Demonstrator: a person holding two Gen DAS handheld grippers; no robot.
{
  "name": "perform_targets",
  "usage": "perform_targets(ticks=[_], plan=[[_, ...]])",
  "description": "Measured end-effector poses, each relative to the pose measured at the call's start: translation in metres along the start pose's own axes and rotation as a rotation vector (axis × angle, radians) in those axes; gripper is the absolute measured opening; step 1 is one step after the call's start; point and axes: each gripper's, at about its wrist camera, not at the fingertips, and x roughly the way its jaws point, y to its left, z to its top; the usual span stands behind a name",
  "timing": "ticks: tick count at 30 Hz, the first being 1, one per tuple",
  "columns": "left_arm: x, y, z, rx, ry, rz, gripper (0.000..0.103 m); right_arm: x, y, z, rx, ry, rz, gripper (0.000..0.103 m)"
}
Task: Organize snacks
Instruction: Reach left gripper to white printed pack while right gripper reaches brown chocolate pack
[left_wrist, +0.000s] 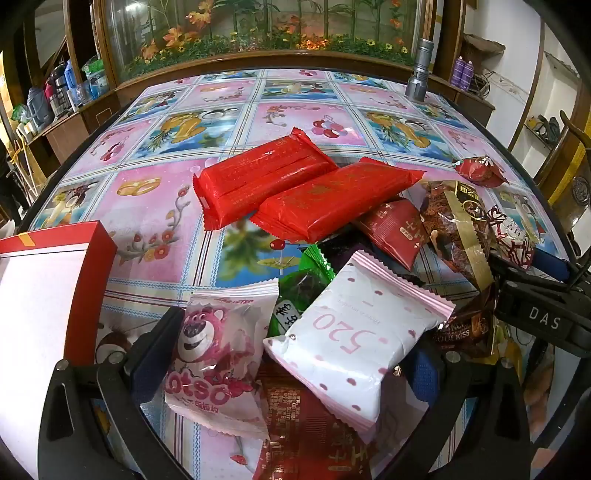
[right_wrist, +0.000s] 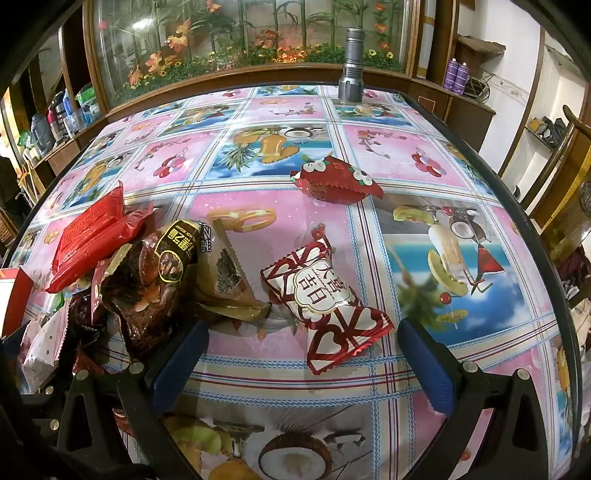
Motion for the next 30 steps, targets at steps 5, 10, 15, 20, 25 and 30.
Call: perform_targets(ticks=[5,10,15,20,25,30], plan=[[0.000,0.000,0.000,0.000,0.000,0.000,0.103,0.001,0.001,0.000,-0.025,0.016,0.010,0.103],[-0.003,0.001,0.001,0.048,0.062,-0.041,0.103,-0.003,0.000,0.001,-0.084,0.034,0.052,0.103],[-0.045,0.015,-0.016,0.045,-0.035,0.001,0.103,-0.008,-0.008,0.005,-0.043,0.037,0.127,0.103],[-0.099,0.038,-0.029,0.051,-0.171,0.099,0.103,-0.027,-0.012,0.008,-0.010,-0.043,0.217,0.103],[-0.104,0.059,-0.036,0.133,-0.163,0.252,0.103,-0.043,-0.006,0.005,-0.032,-0.092,0.297,0.103],[-0.118,0.072,-0.057,0.196,-0.185,0.262,0.103,-0.046,0.018,0.000,-0.134,-0.063,0.410,0.103]])
